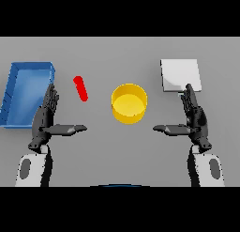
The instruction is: Pick up the red beaker and tilt it to pour out 1 green nut into yellow bowl. Pick up the yellow bowl and place it on the metallic measuring scale.
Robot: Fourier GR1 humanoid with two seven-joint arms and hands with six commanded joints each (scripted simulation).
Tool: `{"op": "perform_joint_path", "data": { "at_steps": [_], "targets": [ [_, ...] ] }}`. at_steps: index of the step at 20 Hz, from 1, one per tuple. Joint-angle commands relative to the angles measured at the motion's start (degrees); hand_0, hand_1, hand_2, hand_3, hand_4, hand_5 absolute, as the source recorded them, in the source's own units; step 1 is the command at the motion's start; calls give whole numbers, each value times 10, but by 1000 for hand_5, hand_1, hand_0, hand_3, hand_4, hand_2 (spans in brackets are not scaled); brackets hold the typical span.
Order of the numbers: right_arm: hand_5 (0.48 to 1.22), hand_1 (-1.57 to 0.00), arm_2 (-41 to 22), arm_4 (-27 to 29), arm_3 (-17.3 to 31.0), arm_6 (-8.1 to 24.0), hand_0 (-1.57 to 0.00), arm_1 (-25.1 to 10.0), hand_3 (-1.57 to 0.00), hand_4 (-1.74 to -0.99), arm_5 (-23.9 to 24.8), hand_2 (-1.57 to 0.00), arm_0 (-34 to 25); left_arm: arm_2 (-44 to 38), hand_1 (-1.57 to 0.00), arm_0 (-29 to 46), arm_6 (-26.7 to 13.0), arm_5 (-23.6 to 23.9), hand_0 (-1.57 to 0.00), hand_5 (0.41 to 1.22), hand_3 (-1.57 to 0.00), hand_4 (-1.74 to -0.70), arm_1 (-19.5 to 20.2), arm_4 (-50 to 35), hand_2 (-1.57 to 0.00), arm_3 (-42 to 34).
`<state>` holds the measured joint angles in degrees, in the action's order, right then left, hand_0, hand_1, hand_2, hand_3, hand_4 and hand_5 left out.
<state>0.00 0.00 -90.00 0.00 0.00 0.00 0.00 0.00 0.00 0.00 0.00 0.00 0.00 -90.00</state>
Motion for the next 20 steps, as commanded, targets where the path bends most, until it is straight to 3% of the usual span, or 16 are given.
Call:
{"op": "perform_joint_path", "data": {
  "at_steps": [1,6,7,8,9,11,16,20],
  "targets": [
    [681,1,0,0,0,0,1,0,1,-1245,0,1,0,0,1,-2,-1,1,1,652,1,-1204,-1,0,1,1],
    [681,1,0,1,-4,-3,1,-3,1,-1245,-3,1,3,3,1,-18,-1,7,1,652,1,-1204,-8,7,1,16],
    [681,1,-22,-58,-23,-43,1,-27,1,-1245,10,1,20,23,1,-6,-3,10,1,652,1,-1204,6,39,1,-6],
    [678,1,-44,-98,-47,-62,1,-35,1,-1242,19,1,39,37,1,7,-3,8,1,649,1,-1207,15,57,1,-24],
    [679,1,-55,-119,-54,-70,1,-41,1,-1239,21,1,50,49,1,14,-12,6,1,650,1,-1212,20,72,1,-34],
    [678,1,-65,-144,-69,-57,1,-46,1,-1235,28,1,60,59,1,23,-27,6,1,658,1,-1223,23,80,1,-58],
    [682,1,-68,-132,-83,-53,1,-44,1,-1254,16,1,64,67,1,12,-34,-5,1,679,1,-1254,30,89,1,-44],
    [676,1,-65,-112,-79,-61,1,-39,1,-1286,5,1,60,54,1,-50,-39,-10,1,724,1,-1356,18,78,1,27]
  ]
}}
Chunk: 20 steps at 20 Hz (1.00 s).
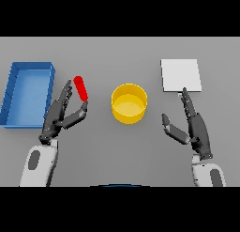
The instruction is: Pick up the red beaker and tilt it to pour out 1 green nut into yellow bowl. Pick up the yellow bowl and place it on the metallic measuring scale.
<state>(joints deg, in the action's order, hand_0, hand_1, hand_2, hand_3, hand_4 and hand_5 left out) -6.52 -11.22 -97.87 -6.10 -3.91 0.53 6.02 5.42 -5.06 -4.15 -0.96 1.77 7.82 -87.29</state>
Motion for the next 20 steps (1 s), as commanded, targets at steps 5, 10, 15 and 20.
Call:
{"op": "perform_joint_path", "data": {
  "at_steps": [5,10,15,20],
  "targets": [
    [683,1,5,7,-6,1,1,-2,1,-1321,-2,1,4,-26,1,-67,19,12,1,738,1,-1376,7,10,1,96],
    [689,1,9,8,2,9,1,0,1,-1341,3,1,-1,-51,1,-124,36,15,1,717,1,-1339,0,3,1,193],
    [687,1,8,9,-6,7,1,-2,1,-1333,0,1,3,-65,1,-183,54,17,1,711,1,-1319,0,3,1,253],
    [683,1,6,9,-4,11,1,2,1,-1320,1,1,6,-73,1,-226,56,20,1,708,1,-1318,0,7,1,307]
  ]
}}
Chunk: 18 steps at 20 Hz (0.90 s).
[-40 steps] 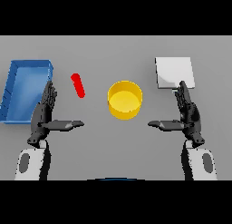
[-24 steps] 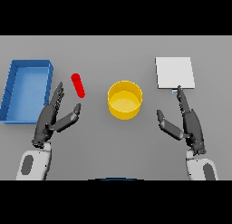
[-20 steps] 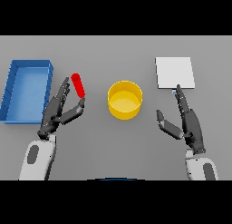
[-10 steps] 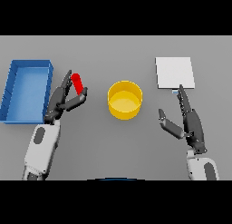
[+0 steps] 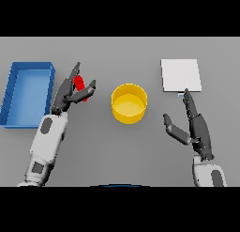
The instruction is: Pick up the red beaker and tilt it to pour out 1 green nut into yellow bowl. Pick up the yellow bowl and place it on the metallic measuring scale.
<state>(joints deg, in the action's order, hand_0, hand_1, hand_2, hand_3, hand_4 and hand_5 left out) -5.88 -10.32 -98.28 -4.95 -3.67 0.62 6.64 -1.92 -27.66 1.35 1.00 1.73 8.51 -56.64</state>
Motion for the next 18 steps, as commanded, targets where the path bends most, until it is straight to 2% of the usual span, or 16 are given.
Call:
{"op": "perform_joint_path", "data": {
  "at_steps": [1,4,5,6,7,9,11,14,16,18],
  "targets": [
    [682,1,5,1,-5,6,1,-7,1,-1315,0,1,-6,0,1,-3,6,-2,1,710,1,-1322,-1,-1,1,4],
    [682,1,6,6,-4,3,1,-5,1,-1298,-2,1,-7,-8,1,-16,46,0,1,735,1,-1363,-5,-2,1,36],
    [683,1,6,3,-4,-2,1,-8,1,-1295,-1,1,-3,-13,1,-20,51,7,1,752,-3,-1389,-8,-4,-30,42],
    [684,1,7,1,-2,0,1,-9,1,-1291,1,1,-5,-16,-84,-24,52,11,-81,770,-75,-1416,-11,-7,-122,43],
    [684,1,9,5,-2,1,1,-10,1,-1289,-1,1,-4,-21,-276,-35,40,14,-253,795,-220,-1444,-16,-11,-307,54],
    [683,1,6,5,-3,-2,1,-8,1,-1285,-3,1,-1,-28,-701,-41,46,38,-681,949,-706,-1441,-20,-4,-715,76],
    [684,1,6,4,1,-2,1,-5,1,-1287,-1,1,-2,-20,-1014,-44,64,63,-1001,1047,-1018,-1440,-24,16,-1023,83],
    [682,1,7,6,3,-12,1,-8,1,-1293,-4,1,-9,-28,-1286,-42,79,58,-1279,1132,-1288,-1447,-26,16,-1290,85],
    [682,1,4,9,3,-3,1,-3,1,-1303,-6,1,-9,-29,-1388,-44,89,65,-1384,1129,-1390,-1553,-27,14,-1391,77],
    [679,1,4,1,10,-13,1,-7,1,-1288,-3,1,-15,-27,-1454,-47,101,65,-1452,1117,-1455,-1621,-28,4,-1456,77]
  ]
}}
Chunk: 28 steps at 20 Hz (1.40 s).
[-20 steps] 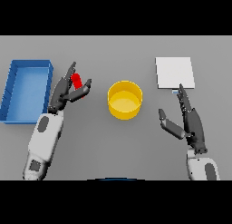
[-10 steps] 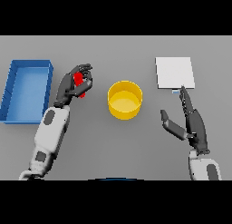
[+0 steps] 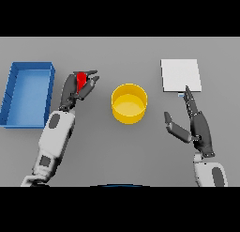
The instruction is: Pick up the red beaker and tilt it to pour out 1 green nut into yellow bowl. Pick up the yellow bowl and place it on the metallic measuring scale.
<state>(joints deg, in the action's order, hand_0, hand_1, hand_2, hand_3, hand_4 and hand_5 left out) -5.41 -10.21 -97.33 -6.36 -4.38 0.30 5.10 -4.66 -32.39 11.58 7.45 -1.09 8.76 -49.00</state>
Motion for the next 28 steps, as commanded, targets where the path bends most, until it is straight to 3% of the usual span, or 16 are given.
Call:
{"op": "perform_joint_path", "data": {
  "at_steps": [1,5,7,11,17,20,23,25,28],
  "targets": [
    [676,1,-6,-8,5,5,1,5,1,-1281,3,1,-5,0,-1478,-8,-5,1,-1475,1112,-1478,-1645,3,-4,-1479,0],
    [669,1,-7,-11,0,2,1,2,1,-1258,3,1,0,20,-1533,-7,-4,20,-1532,1098,-1533,-1702,9,-5,-1533,-41],
    [672,1,-5,-14,-3,-5,1,-3,1,-1250,4,1,5,41,-1546,-10,-32,27,-1546,1097,-1547,-1716,19,6,-1547,-77],
    [688,1,-15,-36,-8,0,1,-2,1,-1245,13,1,11,126,-1561,-26,-95,-6,-1561,1119,-1561,-1731,72,76,-1561,-113],
    [710,1,-21,-40,-17,13,1,2,1,-1243,14,1,15,192,-1563,-18,-131,-35,-1563,1113,-1563,-1733,111,107,-1563,-157],
    [717,1,-19,-39,-22,0,1,-2,1,-1254,12,1,23,247,-1567,-51,-155,-43,-1567,1112,-1567,-1737,145,171,-1567,-151],
    [720,1,-17,-30,-21,11,1,-2,1,-1267,6,1,16,318,-1569,-101,-157,-60,-1569,1134,-1569,-1739,172,248,-1569,-127],
    [722,1,-17,-27,-16,21,1,2,1,-1269,6,1,6,360,-1570,-125,-162,-71,-1570,1166,-1570,-1740,178,287,-1570,-104],
    [717,1,-15,-25,-15,5,1,3,1,-1264,7,1,13,410,-1570,-180,-164,-103,-1570,1193,-1570,-1740,182,331,-1570,-77]
  ]
}}
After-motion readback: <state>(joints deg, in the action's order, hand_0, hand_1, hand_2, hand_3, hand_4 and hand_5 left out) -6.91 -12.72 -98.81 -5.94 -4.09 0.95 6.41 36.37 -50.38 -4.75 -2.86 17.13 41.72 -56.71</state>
